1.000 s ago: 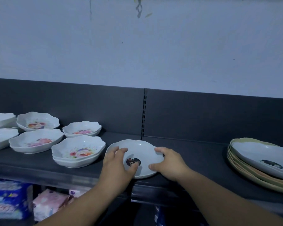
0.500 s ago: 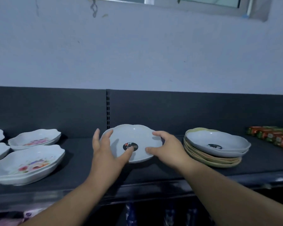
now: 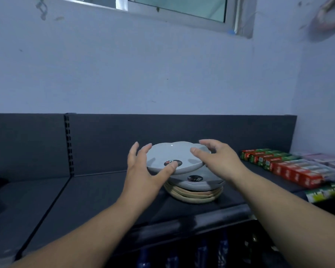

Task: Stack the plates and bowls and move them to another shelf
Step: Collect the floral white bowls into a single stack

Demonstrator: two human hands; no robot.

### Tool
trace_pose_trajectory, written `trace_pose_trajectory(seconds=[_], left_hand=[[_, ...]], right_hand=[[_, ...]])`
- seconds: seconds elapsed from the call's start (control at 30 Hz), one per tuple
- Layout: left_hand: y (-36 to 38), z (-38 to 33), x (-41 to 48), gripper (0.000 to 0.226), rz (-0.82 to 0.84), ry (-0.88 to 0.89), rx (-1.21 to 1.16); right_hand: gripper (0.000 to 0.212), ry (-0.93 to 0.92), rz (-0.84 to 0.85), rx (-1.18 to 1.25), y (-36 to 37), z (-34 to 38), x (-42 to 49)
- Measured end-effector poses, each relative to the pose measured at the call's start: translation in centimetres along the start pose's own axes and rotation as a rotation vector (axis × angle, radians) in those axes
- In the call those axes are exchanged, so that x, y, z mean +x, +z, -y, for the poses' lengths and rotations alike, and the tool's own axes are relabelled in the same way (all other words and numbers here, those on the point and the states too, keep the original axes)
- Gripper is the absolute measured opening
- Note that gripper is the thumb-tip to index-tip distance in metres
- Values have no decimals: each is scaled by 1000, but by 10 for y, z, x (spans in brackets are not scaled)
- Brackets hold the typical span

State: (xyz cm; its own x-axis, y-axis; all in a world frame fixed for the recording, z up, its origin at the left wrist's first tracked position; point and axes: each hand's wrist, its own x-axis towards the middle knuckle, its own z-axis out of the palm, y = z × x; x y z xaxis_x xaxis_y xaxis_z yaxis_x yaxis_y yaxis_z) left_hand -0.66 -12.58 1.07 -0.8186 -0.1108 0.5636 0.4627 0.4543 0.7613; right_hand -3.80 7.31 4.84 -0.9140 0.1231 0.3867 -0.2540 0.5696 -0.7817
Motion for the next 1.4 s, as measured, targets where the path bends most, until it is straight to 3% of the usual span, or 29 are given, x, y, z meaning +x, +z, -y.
trace_pose_trajectory(seconds=[0.2, 0.4, 0.7, 1.13, 1.4], left_hand=[[56, -2, 21, 73, 64, -18, 59], [82, 17, 35, 70, 88, -69, 158], [87, 37, 34, 72, 47, -105, 232], [91, 36, 31, 68, -27, -110, 271], [87, 36, 30, 74, 18, -129, 238]], right_hand=[[68, 87, 27, -14, -32, -42, 18], [60, 98, 109, -35, -36, -69, 40], [60, 19, 225, -126, -26, -84, 56], [57, 4, 236, -111, -26, -90, 60], [53, -18, 234, -198, -26, -86, 66]])
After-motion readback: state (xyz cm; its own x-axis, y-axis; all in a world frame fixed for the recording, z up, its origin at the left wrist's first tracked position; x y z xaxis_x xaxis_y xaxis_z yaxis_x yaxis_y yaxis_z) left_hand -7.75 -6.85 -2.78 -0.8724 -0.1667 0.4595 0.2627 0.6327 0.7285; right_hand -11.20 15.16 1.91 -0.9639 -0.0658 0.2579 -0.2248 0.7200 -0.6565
